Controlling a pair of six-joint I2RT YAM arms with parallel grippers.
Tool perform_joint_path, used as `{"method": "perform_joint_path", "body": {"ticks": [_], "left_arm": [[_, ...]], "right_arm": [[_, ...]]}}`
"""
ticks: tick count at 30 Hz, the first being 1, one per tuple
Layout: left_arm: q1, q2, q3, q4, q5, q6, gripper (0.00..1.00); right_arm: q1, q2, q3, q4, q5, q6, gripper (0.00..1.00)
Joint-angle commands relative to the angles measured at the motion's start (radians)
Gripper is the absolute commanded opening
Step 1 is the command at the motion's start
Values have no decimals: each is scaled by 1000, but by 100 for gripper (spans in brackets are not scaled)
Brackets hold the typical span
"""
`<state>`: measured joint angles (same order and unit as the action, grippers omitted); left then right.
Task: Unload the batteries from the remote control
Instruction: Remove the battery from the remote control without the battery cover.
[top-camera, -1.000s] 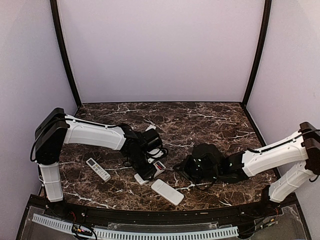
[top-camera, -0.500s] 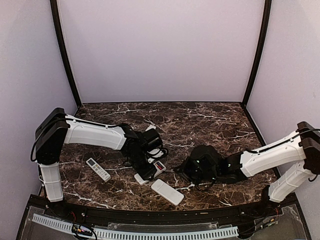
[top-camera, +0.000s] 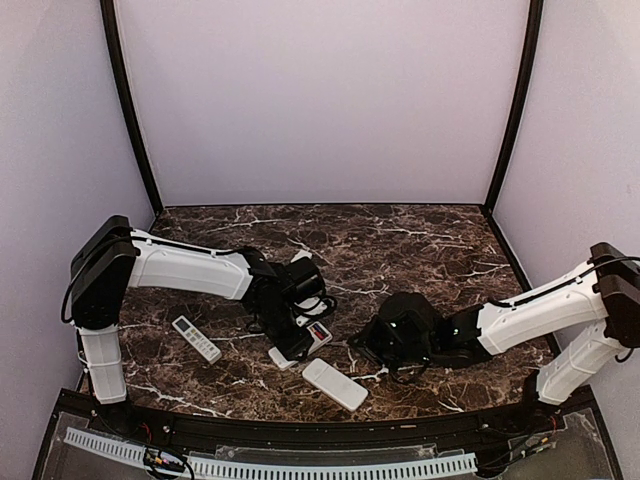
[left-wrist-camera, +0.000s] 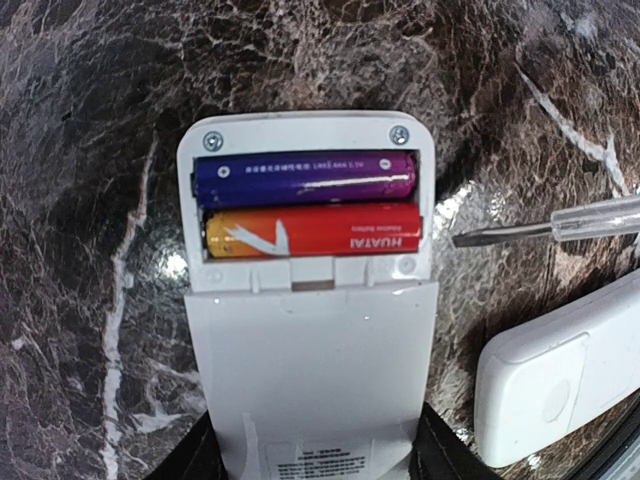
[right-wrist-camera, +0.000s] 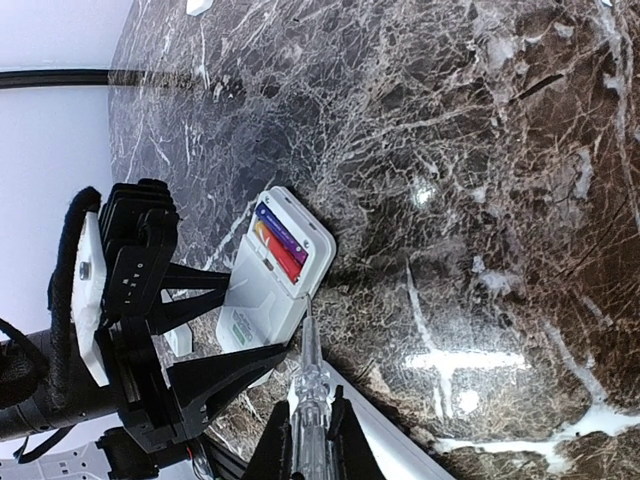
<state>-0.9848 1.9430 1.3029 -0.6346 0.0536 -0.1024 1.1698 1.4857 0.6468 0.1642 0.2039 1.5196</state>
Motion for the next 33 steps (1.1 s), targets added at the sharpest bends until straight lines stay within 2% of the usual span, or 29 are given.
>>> {"method": "perform_joint_path", "body": {"ticks": [1, 8, 22, 33], "left_arm": [[-11, 50, -1, 40, 17, 21, 10], [-12, 53, -1, 40, 18, 22, 10], [-11, 56, 1, 37, 18, 21, 10], [-11, 57, 2, 35, 18, 24, 10]], "right_arm": [[8, 9, 13, 22, 30, -18, 0], [9, 10, 6, 70, 37, -40, 0], [9, 20, 17, 10, 32, -7, 0], [8, 26, 15, 40, 35, -22, 0]]}}
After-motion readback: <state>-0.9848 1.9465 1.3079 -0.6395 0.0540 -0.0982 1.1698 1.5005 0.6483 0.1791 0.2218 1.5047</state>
